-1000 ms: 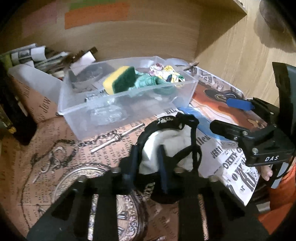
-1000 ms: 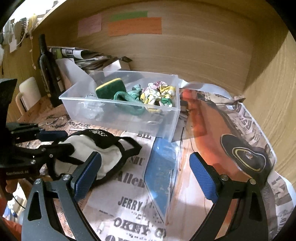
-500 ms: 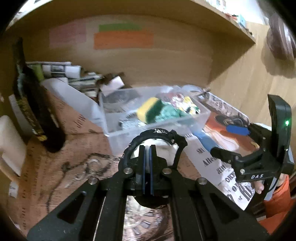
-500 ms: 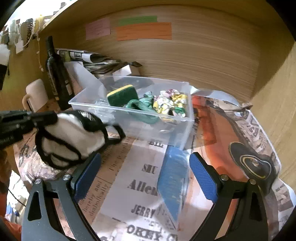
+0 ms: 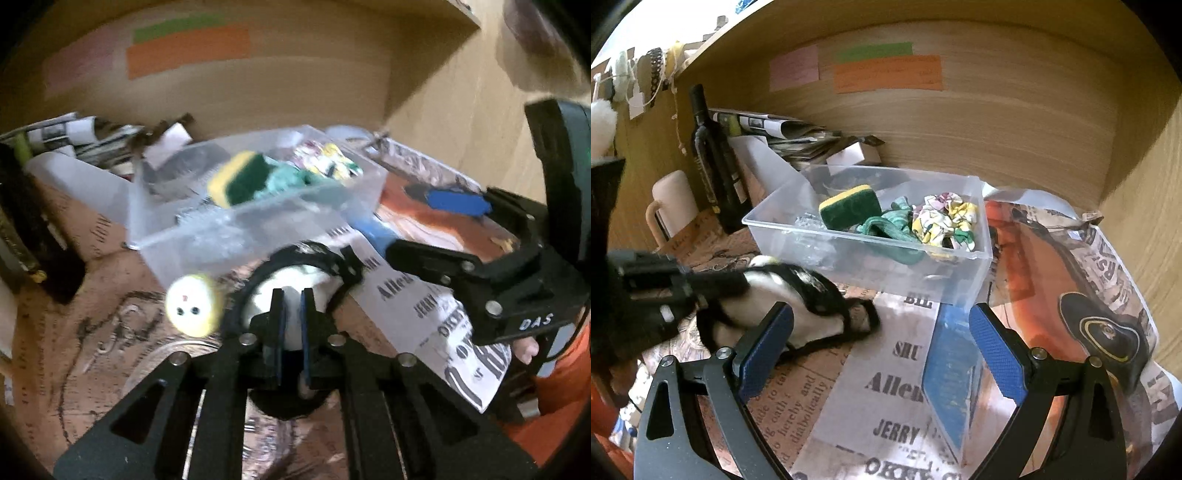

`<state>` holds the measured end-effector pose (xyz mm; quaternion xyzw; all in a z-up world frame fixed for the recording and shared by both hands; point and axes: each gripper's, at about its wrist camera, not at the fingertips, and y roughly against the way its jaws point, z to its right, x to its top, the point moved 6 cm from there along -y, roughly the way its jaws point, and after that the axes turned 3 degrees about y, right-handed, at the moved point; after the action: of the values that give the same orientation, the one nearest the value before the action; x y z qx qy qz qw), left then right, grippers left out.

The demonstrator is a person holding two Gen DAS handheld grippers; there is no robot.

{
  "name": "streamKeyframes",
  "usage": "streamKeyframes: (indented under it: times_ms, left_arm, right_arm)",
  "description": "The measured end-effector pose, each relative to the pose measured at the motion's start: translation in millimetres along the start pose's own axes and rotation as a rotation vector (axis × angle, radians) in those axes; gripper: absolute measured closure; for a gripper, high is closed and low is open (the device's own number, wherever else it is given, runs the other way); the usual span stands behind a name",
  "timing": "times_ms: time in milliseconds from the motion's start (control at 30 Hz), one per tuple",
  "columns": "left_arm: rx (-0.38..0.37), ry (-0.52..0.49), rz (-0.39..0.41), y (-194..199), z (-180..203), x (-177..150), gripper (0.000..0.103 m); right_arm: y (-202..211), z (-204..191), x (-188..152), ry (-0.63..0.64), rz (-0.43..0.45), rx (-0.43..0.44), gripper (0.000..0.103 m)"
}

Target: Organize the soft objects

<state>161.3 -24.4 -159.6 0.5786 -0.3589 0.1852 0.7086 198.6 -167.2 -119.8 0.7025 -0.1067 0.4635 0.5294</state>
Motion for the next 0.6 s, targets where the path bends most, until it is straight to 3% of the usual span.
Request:
streamKeyframes:
  times_ms: [100,167,333,467,600]
  left_arm:
    - [-0.039,0.035,-0.010,5,-3,0,0.073]
    - [-0.046,0.069,0.009,14,-9,2,0.067]
    - [0.041,0.134,0.067,34,-42,3,0.042]
    - [0.065,0.208,0.009,25,-71,-12,0.041]
    - [0.040,0.256,-0.051,11,-84,-29,0.041]
  right_arm:
    - [-2,0,-4,-0.001,-0.014,0.001,0.008]
    - [-3,0,-5,-0.003,-0.018,0.003,0.008]
    - [-6,-3,-5,-0.008,-0.020,0.020,0.008]
    - [-10,-8,-6,0.002,-0.027,0.029,0.008]
    - [-12,-12,-6,0.009,-0.032,0.037,0.008]
